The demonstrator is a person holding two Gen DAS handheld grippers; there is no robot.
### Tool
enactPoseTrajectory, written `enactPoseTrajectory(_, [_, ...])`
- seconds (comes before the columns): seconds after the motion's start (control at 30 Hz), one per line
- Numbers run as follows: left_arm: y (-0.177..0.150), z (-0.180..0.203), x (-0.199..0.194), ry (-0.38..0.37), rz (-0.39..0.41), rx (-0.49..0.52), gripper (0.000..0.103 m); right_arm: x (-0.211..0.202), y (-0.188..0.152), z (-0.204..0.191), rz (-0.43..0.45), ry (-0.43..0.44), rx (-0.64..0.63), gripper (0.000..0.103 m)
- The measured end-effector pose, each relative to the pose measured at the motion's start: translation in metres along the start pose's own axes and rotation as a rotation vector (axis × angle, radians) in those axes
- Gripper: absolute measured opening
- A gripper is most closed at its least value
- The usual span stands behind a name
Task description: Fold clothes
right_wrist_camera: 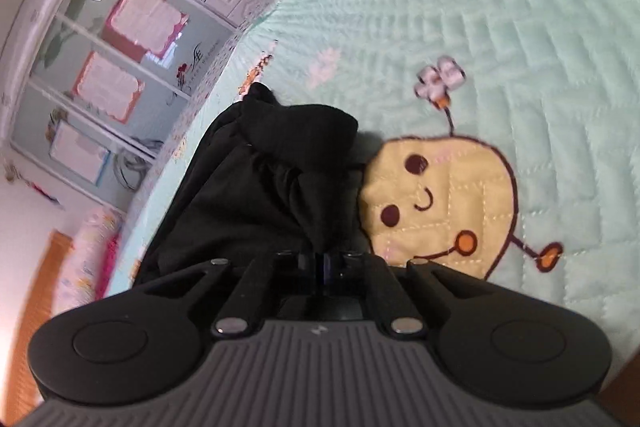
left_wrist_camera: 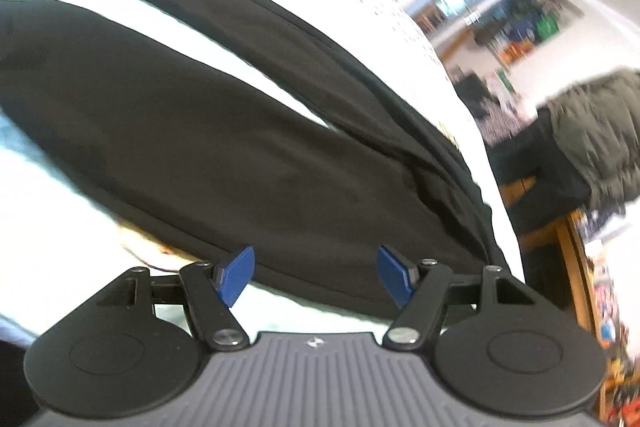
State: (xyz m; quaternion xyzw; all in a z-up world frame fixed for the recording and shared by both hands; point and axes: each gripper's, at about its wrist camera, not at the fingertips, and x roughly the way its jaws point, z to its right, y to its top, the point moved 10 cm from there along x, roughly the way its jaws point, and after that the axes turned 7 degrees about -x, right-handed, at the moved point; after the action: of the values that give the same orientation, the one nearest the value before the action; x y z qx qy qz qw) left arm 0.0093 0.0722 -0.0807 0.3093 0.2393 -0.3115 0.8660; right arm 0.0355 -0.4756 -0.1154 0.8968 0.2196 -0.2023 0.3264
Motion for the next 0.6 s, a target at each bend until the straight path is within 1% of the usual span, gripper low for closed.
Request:
enactPoseTrajectory(0.07, [0.015, -0.012, -0.017, 0.034, 0.077, -0.023, 0.070, -0.002, 0.003, 0.001, 0.006, 0.003, 0.020, 0.005])
enactPoseTrajectory(0.17, [0.036, -0.031, -0.040, 0.110, 0.175, -0.031, 0.070, -0.010, 0.003, 0.002, 0.033, -0.027, 0.026, 0.013])
enactPoseTrajectory(0.3, [0.056, -0.063, -0.058, 0.214, 0.254, -0.082, 0.070, -0.034, 0.002, -0.004, 0.111, -0.077, -0.005, 0.020])
enactPoseTrajectory(0.37, [0.060, -0.078, -0.060, 0.249, 0.261, -0.112, 0.070, -0.048, 0.002, -0.012, 0.158, -0.073, -0.034, 0.020])
enactPoseTrajectory(0.4, [0.061, -0.085, -0.060, 0.260, 0.261, -0.129, 0.070, -0.052, 0.001, -0.020, 0.174, -0.050, -0.057, 0.020])
enactPoseTrajectory(0.47, [0.063, -0.096, -0.059, 0.288, 0.275, -0.157, 0.070, -0.056, -0.005, -0.040, 0.187, 0.034, -0.105, 0.020])
enactPoseTrajectory(0.5, [0.064, -0.100, -0.059, 0.305, 0.289, -0.167, 0.070, -0.056, -0.010, -0.052, 0.179, 0.090, -0.132, 0.021])
enactPoseTrajectory(0.53, [0.065, -0.104, -0.059, 0.323, 0.303, -0.177, 0.070, -0.052, -0.016, -0.063, 0.159, 0.129, -0.155, 0.023])
enactPoseTrajectory(0.57, [0.067, -0.107, -0.059, 0.329, 0.316, -0.185, 0.070, -0.048, -0.022, -0.073, 0.138, 0.164, -0.176, 0.024])
enactPoseTrajectory(0.6, [0.069, -0.110, -0.057, 0.331, 0.329, -0.192, 0.070, -0.041, -0.027, -0.080, 0.117, 0.181, -0.184, 0.025])
